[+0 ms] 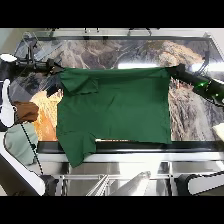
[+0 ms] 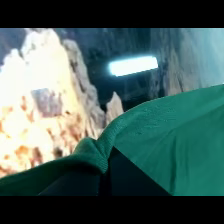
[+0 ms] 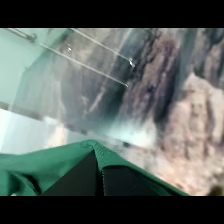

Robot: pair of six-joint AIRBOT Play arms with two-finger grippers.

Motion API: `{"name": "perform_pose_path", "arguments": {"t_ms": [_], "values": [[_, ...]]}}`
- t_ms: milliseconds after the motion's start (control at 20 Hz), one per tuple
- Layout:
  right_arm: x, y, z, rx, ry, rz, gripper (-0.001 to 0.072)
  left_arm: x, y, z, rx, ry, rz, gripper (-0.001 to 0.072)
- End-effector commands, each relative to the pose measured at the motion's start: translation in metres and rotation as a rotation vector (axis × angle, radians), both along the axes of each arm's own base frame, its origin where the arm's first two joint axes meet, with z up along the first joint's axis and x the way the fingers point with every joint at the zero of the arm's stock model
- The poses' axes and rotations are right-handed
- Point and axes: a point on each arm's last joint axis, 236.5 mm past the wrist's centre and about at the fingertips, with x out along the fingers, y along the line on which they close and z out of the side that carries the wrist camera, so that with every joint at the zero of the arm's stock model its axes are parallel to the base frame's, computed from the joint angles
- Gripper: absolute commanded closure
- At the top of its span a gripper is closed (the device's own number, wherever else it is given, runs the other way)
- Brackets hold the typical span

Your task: Fold the shirts.

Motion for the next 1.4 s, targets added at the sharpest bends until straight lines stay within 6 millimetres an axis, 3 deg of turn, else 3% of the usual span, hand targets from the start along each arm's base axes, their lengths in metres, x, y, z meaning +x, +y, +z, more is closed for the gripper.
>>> {"name": "perform_pose_path", "arguments": {"t_ms": [0,150,250,500,700,800,850,1200,1350], "values": [[-0.004,0.003,-0.038,-0.035,0.072,0.042,0.0697,-0.007,0.006,-0.032,0.052,0.047,0.002,0.0679],[-0.028,0.007,-0.079,-0.14,0.186,0.137,0.0697,-0.033,0.011,-0.058,0.114,0.135,-0.06,0.0679],[-0.042,0.005,-0.095,-0.196,0.247,0.179,0.0697,-0.048,0.005,-0.064,0.094,0.183,-0.098,0.0679],[-0.054,-0.005,-0.095,-0.18,0.262,0.21,0.0697,-0.078,-0.006,-0.053,0.057,0.248,-0.209,0.0682],[-0.056,-0.024,-0.094,-0.157,0.273,0.179,0.0697,-0.083,-0.005,-0.026,0.017,0.219,-0.222,0.0681],[-0.058,-0.025,-0.093,-0.151,0.274,0.183,0.0697,-0.086,-0.008,-0.008,-0.038,0.191,-0.245,0.068],[-0.058,-0.024,-0.093,-0.15,0.274,0.186,0.0697,-0.09,-0.008,-0.01,-0.032,0.2,-0.26,0.068],[-0.066,-0.022,-0.103,-0.193,0.301,0.218,0.0697,-0.12,-0.005,-0.073,0.125,0.351,-0.307,0.0683],[-0.073,-0.025,-0.111,-0.242,0.32,0.247,0.0695,-0.127,0.003,-0.085,0.166,0.392,-0.299,0.0685]]}}
